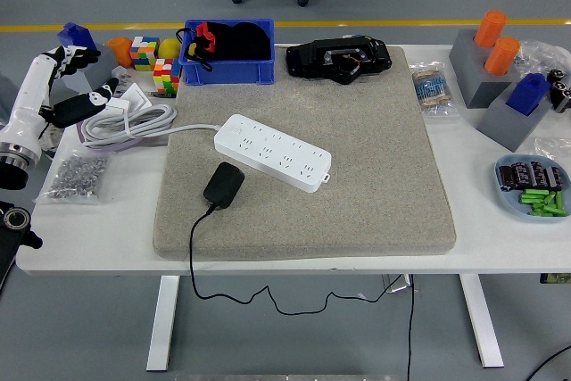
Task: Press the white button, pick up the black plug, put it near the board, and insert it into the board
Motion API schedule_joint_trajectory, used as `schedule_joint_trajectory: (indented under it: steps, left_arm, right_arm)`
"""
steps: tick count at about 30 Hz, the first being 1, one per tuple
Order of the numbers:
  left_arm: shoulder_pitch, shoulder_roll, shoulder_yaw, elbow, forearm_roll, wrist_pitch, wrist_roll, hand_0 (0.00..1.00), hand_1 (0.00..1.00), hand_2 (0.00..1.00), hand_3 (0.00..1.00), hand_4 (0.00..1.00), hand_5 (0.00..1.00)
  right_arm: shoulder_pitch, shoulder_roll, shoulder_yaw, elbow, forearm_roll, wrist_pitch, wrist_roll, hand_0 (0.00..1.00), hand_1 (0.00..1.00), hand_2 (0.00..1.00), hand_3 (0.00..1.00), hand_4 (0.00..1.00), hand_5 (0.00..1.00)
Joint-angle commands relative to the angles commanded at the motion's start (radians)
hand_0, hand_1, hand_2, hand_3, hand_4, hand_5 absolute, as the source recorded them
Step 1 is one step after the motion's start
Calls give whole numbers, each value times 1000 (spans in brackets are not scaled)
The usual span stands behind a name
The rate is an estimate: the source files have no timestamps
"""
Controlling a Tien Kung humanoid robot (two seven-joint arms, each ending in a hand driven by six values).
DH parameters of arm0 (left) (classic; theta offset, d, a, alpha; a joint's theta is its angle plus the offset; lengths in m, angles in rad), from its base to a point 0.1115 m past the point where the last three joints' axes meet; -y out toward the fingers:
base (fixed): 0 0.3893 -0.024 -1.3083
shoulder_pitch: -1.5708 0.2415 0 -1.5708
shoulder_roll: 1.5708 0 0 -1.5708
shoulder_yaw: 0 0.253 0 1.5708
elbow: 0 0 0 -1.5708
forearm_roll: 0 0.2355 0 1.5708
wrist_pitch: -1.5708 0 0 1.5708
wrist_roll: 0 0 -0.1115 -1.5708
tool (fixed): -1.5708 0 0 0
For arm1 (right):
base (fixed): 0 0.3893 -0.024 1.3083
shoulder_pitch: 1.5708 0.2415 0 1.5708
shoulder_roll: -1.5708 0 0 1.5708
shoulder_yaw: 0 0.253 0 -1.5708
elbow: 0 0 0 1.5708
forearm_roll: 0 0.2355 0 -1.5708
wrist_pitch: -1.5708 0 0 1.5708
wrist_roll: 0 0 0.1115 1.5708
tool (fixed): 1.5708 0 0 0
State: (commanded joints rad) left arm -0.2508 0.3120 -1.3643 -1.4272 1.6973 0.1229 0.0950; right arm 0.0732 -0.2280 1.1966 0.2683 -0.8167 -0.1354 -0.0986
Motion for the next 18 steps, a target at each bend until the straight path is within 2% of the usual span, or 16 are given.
schedule_joint_trajectory:
  steps: [2,3,8,9,14,15,18]
  left_arm:
    - [-13,11,24,2,-2,-4,6,700,704,667,700,756,254]
    - [-29,22,49,4,-5,-8,12,273,442,498,670,553,2]
    - [-132,73,193,31,-51,-45,38,273,442,498,670,553,2]
    - [-149,77,214,37,-53,-46,41,120,181,246,667,89,2]
    - [-238,91,312,81,-87,-59,55,120,181,246,667,89,2]
    - [-252,92,327,90,-93,-63,59,22,65,140,689,2,2]
    - [-298,95,383,124,-112,-67,62,22,65,140,689,2,2]
  right_arm:
    - [0,0,0,0,1,-1,0,621,570,612,542,664,340]
    - [0,-1,0,0,0,0,0,621,570,612,542,664,340]
    - [0,-3,-3,-2,3,0,-1,621,570,612,542,664,340]
    - [1,-3,-2,-2,3,0,0,621,570,612,542,664,341]
    - [1,-4,-2,-3,5,0,-1,621,570,612,542,664,341]
    - [1,-4,-1,-3,5,0,-1,621,570,611,542,664,341]
    - [0,-5,-3,-3,7,0,-1,621,570,611,542,664,341]
